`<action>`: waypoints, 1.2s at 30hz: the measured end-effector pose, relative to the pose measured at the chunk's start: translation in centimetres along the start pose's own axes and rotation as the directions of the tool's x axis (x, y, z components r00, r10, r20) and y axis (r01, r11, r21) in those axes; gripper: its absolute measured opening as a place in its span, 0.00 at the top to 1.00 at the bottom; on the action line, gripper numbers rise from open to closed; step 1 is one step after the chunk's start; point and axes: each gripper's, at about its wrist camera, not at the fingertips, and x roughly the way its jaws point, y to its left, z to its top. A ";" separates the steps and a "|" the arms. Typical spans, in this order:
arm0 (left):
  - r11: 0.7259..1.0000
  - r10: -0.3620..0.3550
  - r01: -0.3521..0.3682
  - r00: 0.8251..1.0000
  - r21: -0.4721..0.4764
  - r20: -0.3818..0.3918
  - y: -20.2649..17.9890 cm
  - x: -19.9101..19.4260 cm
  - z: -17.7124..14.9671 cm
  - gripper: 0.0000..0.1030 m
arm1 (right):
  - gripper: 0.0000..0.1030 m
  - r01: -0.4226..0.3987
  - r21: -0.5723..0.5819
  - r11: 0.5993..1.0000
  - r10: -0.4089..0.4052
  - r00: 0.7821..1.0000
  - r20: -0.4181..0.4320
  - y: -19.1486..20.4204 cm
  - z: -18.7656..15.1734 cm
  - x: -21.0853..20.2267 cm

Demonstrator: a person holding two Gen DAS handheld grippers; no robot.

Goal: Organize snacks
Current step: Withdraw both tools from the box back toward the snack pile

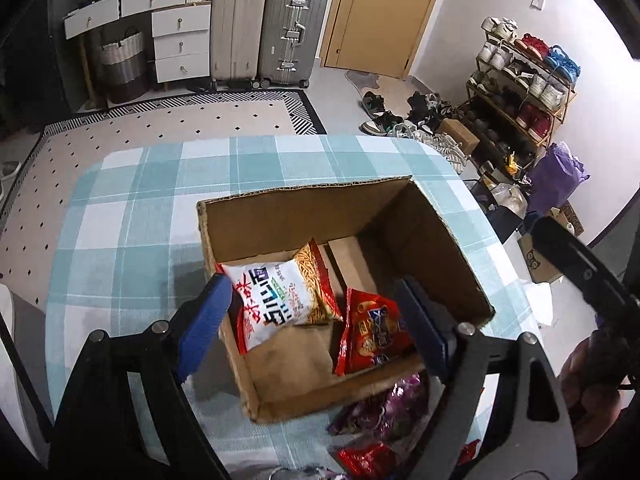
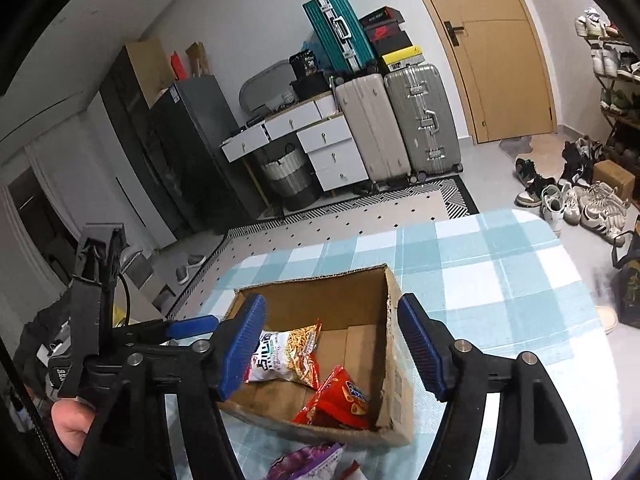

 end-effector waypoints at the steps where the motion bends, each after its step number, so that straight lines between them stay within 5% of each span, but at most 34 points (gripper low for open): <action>1: 1.000 0.000 0.000 1.000 0.001 0.004 0.0 -0.5 -0.2 0.20 | 0.32 -0.001 -0.003 1.000 0.001 1.000 0.005 0.2 0.0 -0.6; 17: 0.998 0.041 -0.046 0.990 0.031 0.134 -3.5 -10.7 -3.3 0.15 | 0.25 -0.021 -0.048 0.999 0.024 0.997 0.071 3.9 -1.2 -9.1; 22: 0.998 0.054 -0.060 0.981 0.028 0.185 -4.5 -14.1 -5.0 0.02 | 0.18 -0.023 -0.072 0.997 0.030 0.994 0.103 5.4 -2.3 -12.6; 36: 0.997 0.069 -0.075 0.957 0.011 0.281 -5.9 -22.0 -10.9 0.01 | 0.10 -0.032 -0.120 0.992 0.050 0.987 0.150 8.5 -6.6 -20.0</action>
